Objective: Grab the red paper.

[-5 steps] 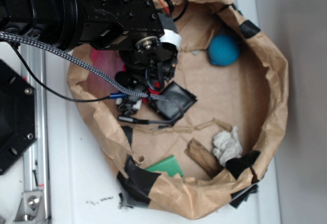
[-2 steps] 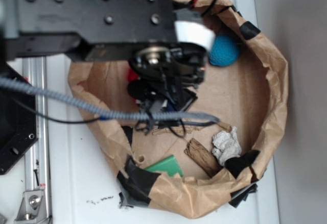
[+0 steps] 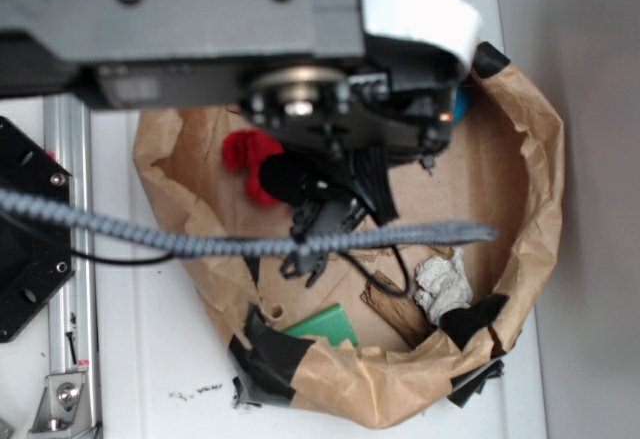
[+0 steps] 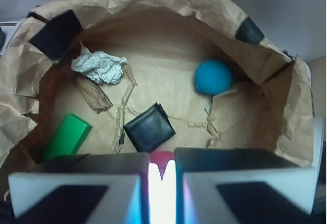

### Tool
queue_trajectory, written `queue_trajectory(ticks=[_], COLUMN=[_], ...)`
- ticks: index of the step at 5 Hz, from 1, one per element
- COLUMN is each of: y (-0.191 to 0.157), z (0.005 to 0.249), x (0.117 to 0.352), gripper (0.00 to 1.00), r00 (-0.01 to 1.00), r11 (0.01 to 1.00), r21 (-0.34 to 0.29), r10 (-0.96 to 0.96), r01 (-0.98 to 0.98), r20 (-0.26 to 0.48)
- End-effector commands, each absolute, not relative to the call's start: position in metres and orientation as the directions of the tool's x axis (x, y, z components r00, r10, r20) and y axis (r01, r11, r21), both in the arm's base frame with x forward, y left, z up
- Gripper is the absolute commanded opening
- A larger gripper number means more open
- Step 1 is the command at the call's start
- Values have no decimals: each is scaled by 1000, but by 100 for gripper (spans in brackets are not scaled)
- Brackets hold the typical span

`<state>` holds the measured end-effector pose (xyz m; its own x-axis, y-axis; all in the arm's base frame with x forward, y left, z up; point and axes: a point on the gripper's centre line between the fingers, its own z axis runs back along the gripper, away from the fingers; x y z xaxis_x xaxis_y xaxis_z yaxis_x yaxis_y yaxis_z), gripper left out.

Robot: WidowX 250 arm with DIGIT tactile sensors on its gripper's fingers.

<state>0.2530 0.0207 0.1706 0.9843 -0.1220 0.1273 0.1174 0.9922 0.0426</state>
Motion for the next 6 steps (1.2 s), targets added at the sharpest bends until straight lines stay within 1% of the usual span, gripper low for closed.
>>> queue_trajectory(ticks=[1,2,3,4,5,6], y=[61,72,70,61,45,32], z=[126,82,70,68,63,66], x=[233,223,224,226,222,221], gripper=[100,100,100,100,100,100], r00=[992,987,983,979,978,973], r11=[994,986,983,979,974,965], r21=[-58,-14,0,3,-91,-128], r10=[-86,-163,-185,-206,-208,-230], r01=[92,164,185,206,208,229], r20=[90,10,13,13,5,5])
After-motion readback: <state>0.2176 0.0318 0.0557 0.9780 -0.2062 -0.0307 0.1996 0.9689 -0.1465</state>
